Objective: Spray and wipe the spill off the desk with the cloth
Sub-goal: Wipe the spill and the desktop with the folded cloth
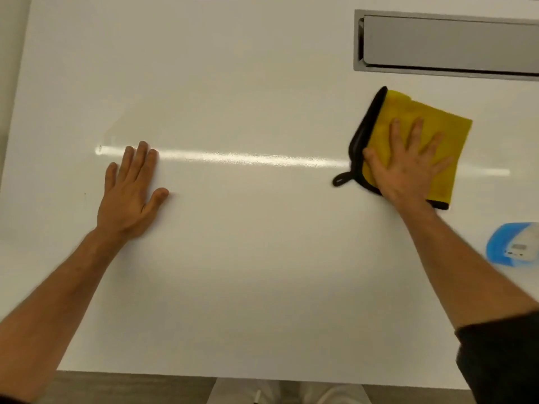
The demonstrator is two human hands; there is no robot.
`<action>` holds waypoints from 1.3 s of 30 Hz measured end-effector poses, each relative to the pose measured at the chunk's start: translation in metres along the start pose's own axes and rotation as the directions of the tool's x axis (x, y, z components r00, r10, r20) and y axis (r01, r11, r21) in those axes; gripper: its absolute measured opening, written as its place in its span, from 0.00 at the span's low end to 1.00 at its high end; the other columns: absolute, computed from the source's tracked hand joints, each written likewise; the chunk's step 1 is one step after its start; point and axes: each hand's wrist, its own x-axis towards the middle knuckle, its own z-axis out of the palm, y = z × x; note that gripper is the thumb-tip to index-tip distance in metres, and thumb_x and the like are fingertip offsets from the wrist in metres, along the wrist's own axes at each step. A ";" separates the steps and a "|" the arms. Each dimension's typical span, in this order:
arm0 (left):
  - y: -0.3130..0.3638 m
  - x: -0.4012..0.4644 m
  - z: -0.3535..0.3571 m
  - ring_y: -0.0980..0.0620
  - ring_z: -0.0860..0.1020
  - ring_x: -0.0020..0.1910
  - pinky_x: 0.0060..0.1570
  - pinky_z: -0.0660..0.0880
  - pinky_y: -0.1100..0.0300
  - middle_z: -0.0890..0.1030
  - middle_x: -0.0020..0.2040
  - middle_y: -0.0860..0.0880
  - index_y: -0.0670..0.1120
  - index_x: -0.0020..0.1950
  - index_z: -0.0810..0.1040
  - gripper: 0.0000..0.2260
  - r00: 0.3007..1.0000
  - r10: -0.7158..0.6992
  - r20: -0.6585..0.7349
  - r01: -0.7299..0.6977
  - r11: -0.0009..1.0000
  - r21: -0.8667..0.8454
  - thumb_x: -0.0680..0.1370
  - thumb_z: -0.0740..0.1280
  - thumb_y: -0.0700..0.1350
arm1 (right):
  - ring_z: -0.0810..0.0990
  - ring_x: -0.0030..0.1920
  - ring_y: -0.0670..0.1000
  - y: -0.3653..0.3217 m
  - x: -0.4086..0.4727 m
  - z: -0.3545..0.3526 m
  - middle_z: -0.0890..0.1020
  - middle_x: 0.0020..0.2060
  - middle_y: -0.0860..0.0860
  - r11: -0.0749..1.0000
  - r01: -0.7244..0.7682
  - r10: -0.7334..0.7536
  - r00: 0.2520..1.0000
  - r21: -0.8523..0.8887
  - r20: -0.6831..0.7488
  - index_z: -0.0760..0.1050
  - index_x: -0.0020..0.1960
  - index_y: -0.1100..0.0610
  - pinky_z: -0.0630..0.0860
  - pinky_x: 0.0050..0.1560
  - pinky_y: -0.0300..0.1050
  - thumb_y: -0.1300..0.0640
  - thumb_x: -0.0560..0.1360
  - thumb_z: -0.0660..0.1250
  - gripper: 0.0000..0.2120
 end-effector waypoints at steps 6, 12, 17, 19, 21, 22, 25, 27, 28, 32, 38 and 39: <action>0.001 -0.001 -0.001 0.53 0.41 0.82 0.75 0.34 0.59 0.42 0.84 0.55 0.55 0.83 0.43 0.32 1.000 0.005 -0.006 -0.006 1.000 -0.007 0.82 0.48 0.63 | 0.47 0.78 0.72 -0.161 -0.119 0.054 0.53 0.82 0.56 0.861 0.507 -0.507 0.862 -0.040 0.024 0.55 0.80 0.43 0.42 0.68 0.82 0.25 0.73 0.51 0.41; 0.000 -0.001 -0.001 0.51 0.41 0.82 0.74 0.33 0.59 0.43 0.84 0.54 0.54 0.83 0.43 0.32 1.000 0.001 0.009 -0.002 1.000 0.014 0.81 0.48 0.63 | 0.39 0.79 0.70 -0.171 -0.284 0.102 0.47 0.82 0.54 0.519 0.853 -0.836 0.493 0.055 0.240 0.52 0.80 0.44 0.41 0.68 0.82 0.27 0.72 0.58 0.42; 0.006 -0.002 -0.004 0.51 0.41 0.82 0.74 0.33 0.58 0.43 0.84 0.54 0.54 0.83 0.44 0.33 0.999 -0.019 0.027 0.019 1.000 0.009 0.81 0.49 0.63 | 0.43 0.80 0.66 -0.057 -0.299 0.096 0.48 0.82 0.50 0.451 0.892 -0.861 0.431 0.014 0.268 0.51 0.80 0.40 0.35 0.68 0.80 0.24 0.71 0.57 0.43; 0.009 -0.001 -0.005 0.51 0.40 0.82 0.74 0.32 0.58 0.43 0.84 0.54 0.53 0.83 0.44 0.34 0.999 -0.022 0.034 0.022 1.000 -0.001 0.80 0.48 0.64 | 0.45 0.80 0.65 -0.005 -0.290 0.087 0.50 0.82 0.49 0.544 0.838 -0.801 0.534 -0.042 0.271 0.53 0.80 0.38 0.44 0.67 0.84 0.22 0.69 0.57 0.43; 0.017 0.001 -0.004 0.50 0.40 0.82 0.75 0.32 0.57 0.44 0.84 0.53 0.52 0.83 0.44 0.35 0.999 -0.012 0.040 0.012 1.000 -0.012 0.80 0.48 0.65 | 0.46 0.80 0.66 0.045 -0.271 0.071 0.51 0.82 0.50 0.703 0.706 -0.662 0.695 -0.089 0.280 0.54 0.79 0.38 0.50 0.65 0.85 0.21 0.68 0.56 0.44; 0.024 0.003 -0.003 0.50 0.40 0.82 0.75 0.32 0.55 0.44 0.84 0.53 0.52 0.83 0.44 0.35 0.999 0.004 0.043 -0.004 1.000 -0.012 0.80 0.48 0.65 | 0.47 0.80 0.66 0.068 -0.258 0.063 0.52 0.82 0.51 0.781 0.615 -0.569 0.773 -0.108 0.282 0.55 0.79 0.39 0.49 0.65 0.84 0.20 0.68 0.55 0.44; 0.051 0.018 0.002 0.50 0.41 0.82 0.76 0.34 0.53 0.44 0.84 0.53 0.52 0.83 0.45 0.34 0.997 0.074 0.031 -0.074 0.997 -0.009 0.80 0.49 0.64 | 0.46 0.80 0.67 0.116 -0.209 0.038 0.50 0.82 0.52 0.912 0.369 -0.319 0.913 -0.180 0.256 0.52 0.80 0.41 0.48 0.68 0.82 0.20 0.69 0.50 0.45; 0.068 0.032 0.004 0.49 0.41 0.82 0.75 0.34 0.54 0.44 0.84 0.53 0.52 0.83 0.45 0.34 0.994 0.105 0.023 -0.104 0.994 -0.014 0.80 0.49 0.64 | 0.46 0.80 0.67 0.128 -0.171 0.025 0.47 0.82 0.52 0.944 0.259 -0.218 0.955 -0.205 0.202 0.49 0.81 0.42 0.50 0.69 0.80 0.21 0.71 0.47 0.44; 0.075 0.039 0.005 0.49 0.41 0.82 0.75 0.34 0.53 0.44 0.84 0.53 0.52 0.83 0.45 0.34 0.993 0.113 0.021 -0.112 0.994 -0.011 0.80 0.49 0.64 | 0.46 0.80 0.66 0.129 -0.151 0.020 0.47 0.82 0.51 0.956 0.212 -0.180 0.969 -0.202 0.166 0.47 0.81 0.41 0.51 0.69 0.80 0.21 0.71 0.45 0.44; 0.084 0.052 0.008 0.48 0.42 0.82 0.76 0.38 0.50 0.45 0.84 0.52 0.51 0.83 0.46 0.34 0.993 0.114 0.010 -0.114 0.994 -0.003 0.80 0.49 0.64 | 0.48 0.79 0.68 0.097 -0.063 0.005 0.48 0.82 0.51 0.988 0.093 -0.088 0.995 -0.127 0.045 0.43 0.80 0.39 0.51 0.69 0.82 0.21 0.72 0.43 0.42; 0.085 0.052 0.009 0.49 0.42 0.82 0.76 0.38 0.53 0.45 0.84 0.52 0.51 0.83 0.46 0.34 0.995 0.102 0.009 -0.102 0.995 0.008 0.80 0.49 0.63 | 0.47 0.79 0.70 -0.032 0.010 0.003 0.52 0.82 0.53 0.977 0.210 -0.210 0.978 -0.040 0.002 0.49 0.80 0.40 0.44 0.68 0.82 0.21 0.71 0.44 0.43; 0.086 0.051 0.009 0.50 0.42 0.82 0.76 0.36 0.55 0.44 0.84 0.53 0.52 0.83 0.45 0.34 0.995 0.095 0.005 -0.095 0.995 0.008 0.80 0.49 0.64 | 0.47 0.79 0.70 -0.056 0.009 0.006 0.52 0.82 0.54 0.960 0.274 -0.275 0.962 -0.048 0.001 0.50 0.80 0.41 0.44 0.68 0.82 0.21 0.72 0.46 0.43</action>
